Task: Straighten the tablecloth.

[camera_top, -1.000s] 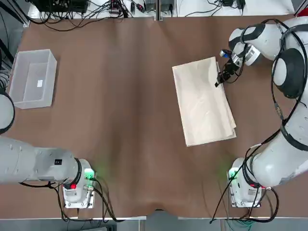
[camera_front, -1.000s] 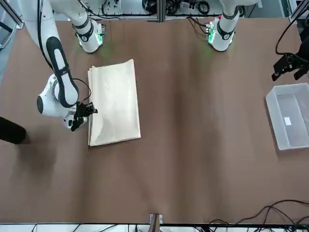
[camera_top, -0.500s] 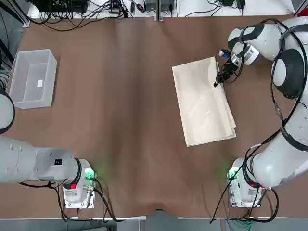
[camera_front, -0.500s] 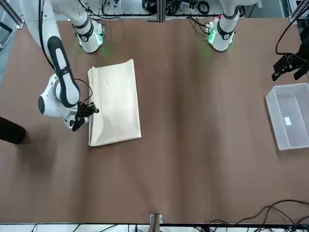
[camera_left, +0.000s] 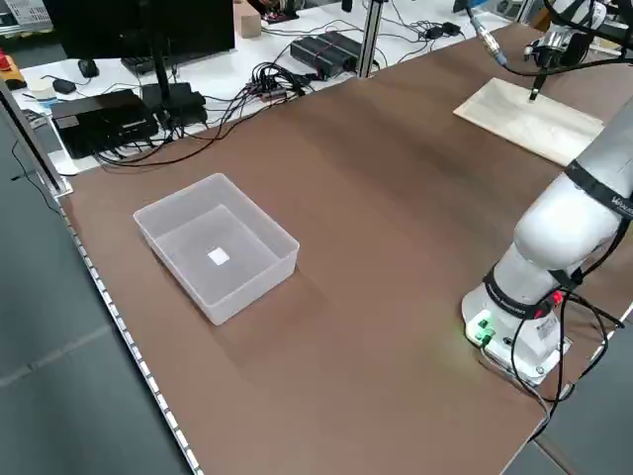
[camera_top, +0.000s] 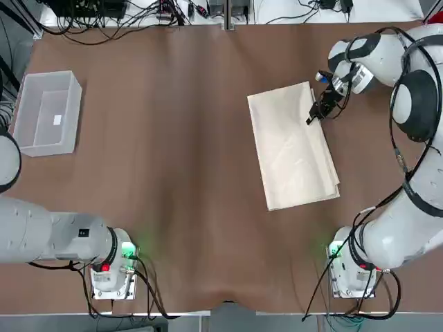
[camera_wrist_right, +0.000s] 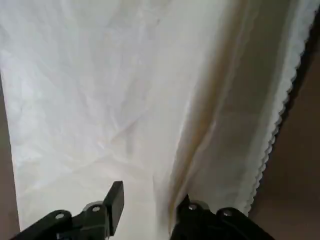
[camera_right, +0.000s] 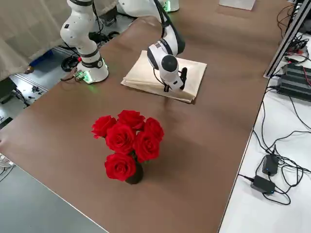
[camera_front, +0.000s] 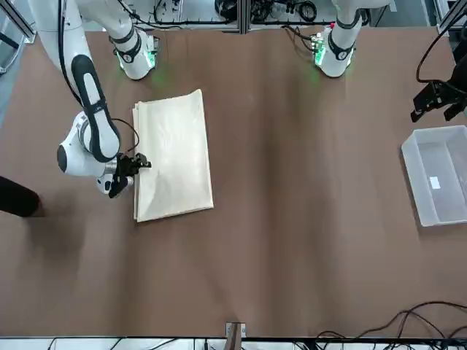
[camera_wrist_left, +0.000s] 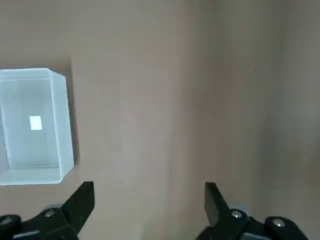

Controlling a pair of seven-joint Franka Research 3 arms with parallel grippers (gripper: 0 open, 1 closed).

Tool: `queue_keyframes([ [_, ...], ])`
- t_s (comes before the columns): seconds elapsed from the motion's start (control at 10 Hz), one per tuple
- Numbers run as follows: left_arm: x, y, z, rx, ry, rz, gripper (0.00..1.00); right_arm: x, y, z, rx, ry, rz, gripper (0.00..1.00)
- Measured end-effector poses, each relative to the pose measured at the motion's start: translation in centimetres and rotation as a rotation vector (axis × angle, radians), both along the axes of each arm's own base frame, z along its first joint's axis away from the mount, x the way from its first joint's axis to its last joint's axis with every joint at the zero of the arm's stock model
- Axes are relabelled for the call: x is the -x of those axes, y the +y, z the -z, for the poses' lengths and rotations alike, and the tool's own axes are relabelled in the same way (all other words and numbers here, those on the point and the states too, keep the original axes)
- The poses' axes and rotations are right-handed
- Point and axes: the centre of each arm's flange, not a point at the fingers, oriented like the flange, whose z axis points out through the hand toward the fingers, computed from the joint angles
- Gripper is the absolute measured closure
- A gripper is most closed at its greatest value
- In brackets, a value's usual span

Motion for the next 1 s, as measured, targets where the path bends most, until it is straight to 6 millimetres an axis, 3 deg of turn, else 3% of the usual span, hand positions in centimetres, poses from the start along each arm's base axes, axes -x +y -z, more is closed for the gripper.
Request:
queue_keyframes([
  [1.0,-0.05,-0.01,0.09,0.0,0.002,0.0,0.02,-0.93,0.31,-0.98,-0.022,0.001,-0.009,0.54],
])
